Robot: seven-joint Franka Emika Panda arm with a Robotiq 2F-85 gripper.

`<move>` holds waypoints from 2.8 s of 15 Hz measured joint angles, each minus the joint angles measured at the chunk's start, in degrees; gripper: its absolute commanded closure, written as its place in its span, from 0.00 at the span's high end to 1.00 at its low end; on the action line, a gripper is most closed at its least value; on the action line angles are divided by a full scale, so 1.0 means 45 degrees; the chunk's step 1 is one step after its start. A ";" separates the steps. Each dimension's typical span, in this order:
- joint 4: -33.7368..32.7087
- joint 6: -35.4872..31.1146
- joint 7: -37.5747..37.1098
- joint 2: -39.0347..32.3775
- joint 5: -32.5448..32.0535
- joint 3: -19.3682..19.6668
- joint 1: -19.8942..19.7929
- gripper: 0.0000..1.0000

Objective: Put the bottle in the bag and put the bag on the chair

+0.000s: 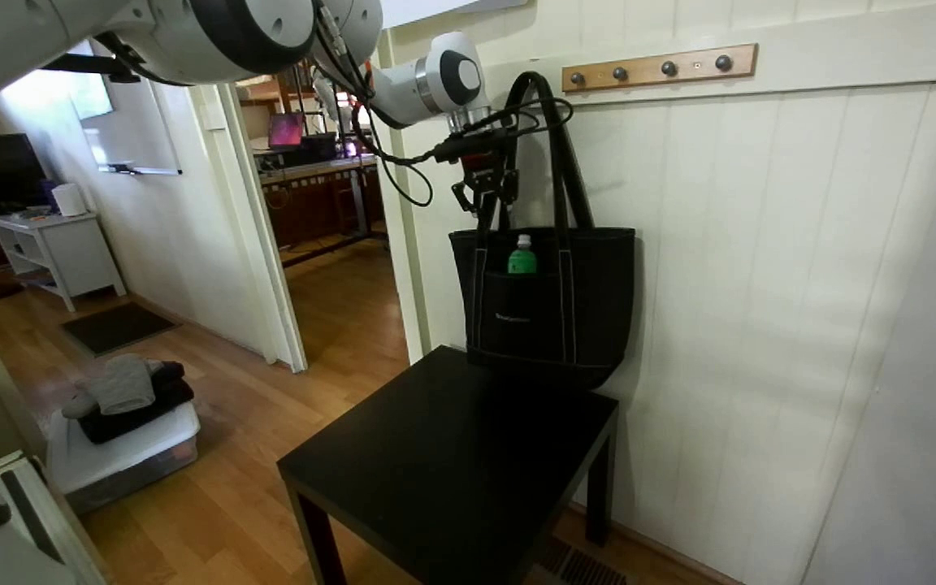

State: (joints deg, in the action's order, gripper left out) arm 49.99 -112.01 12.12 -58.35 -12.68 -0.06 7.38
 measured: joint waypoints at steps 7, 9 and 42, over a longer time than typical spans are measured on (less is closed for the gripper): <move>0.2403 -0.1387 -0.0490 0.1854 -0.0173 0.0284 0.0164 1.00; 0.2563 -0.1517 -0.0486 0.2002 -0.0173 0.0276 0.0135 1.00; 0.5692 -1.5352 -0.6132 0.1660 -0.0305 0.5266 0.3047 0.50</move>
State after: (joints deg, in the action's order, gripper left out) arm 75.60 -181.09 -15.47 -50.88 -14.05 23.64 21.09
